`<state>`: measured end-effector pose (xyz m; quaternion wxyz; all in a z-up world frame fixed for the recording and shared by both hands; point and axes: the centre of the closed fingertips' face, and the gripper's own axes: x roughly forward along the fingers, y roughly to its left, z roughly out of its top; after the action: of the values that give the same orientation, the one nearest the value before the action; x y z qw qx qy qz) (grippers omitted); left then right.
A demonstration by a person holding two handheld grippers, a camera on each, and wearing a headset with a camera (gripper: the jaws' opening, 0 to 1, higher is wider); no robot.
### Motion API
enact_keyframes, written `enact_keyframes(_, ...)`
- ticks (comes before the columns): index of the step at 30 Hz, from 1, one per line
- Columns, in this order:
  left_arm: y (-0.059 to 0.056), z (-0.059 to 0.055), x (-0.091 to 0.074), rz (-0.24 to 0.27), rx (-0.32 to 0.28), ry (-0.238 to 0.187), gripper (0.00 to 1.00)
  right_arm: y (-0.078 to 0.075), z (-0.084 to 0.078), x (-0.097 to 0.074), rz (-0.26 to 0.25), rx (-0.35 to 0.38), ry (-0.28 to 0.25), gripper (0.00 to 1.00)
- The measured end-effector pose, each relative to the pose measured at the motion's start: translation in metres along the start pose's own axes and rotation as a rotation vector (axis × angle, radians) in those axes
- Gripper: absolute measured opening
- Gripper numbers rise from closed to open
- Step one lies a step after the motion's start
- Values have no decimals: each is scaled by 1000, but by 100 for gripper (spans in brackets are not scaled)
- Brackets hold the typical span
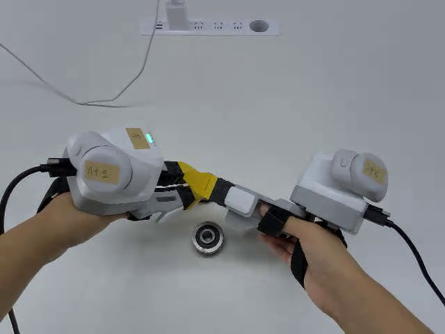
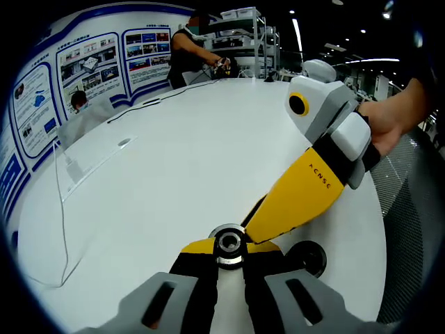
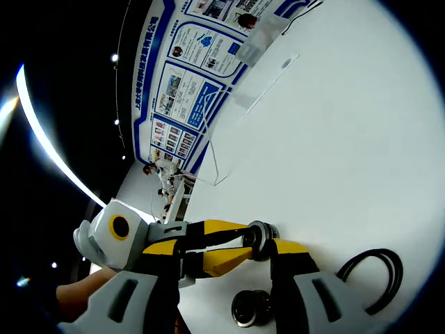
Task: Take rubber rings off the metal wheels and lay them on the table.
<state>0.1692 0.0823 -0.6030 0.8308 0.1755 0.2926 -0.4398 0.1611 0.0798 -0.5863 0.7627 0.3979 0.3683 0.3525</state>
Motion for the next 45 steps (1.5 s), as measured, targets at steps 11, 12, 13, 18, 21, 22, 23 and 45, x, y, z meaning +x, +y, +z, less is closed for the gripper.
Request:
enact_keyframes(11,-1,0,-1,-2,0,0,12,-3,0,-5,-22,-29,2,44)
enact_keyframes(12,-1,0,-1,-1,0,0,12,-5,0,-4,-28,-23,0,41)
enact_keyframes(13,-1,0,-1,-1,-1,0,12,-8,0,-4,-35,-17,0,37)
enact_keyframes(18,-1,-1,-1,-1,2,1,12,-15,1,-3,-60,-12,15,28)
enact_keyframes(21,0,-1,-1,-1,3,1,12,-21,0,-3,-89,-13,18,21)
enact_keyframes(22,0,-1,-1,-1,4,1,12,-25,0,-3,-112,-6,21,17)
enact_keyframes(23,-1,-1,-1,-1,4,1,12,-26,0,-2,-117,-8,23,15)
enact_keyframes(45,-1,1,-2,2,7,1,12,-31,1,-1,-235,-7,60,1)
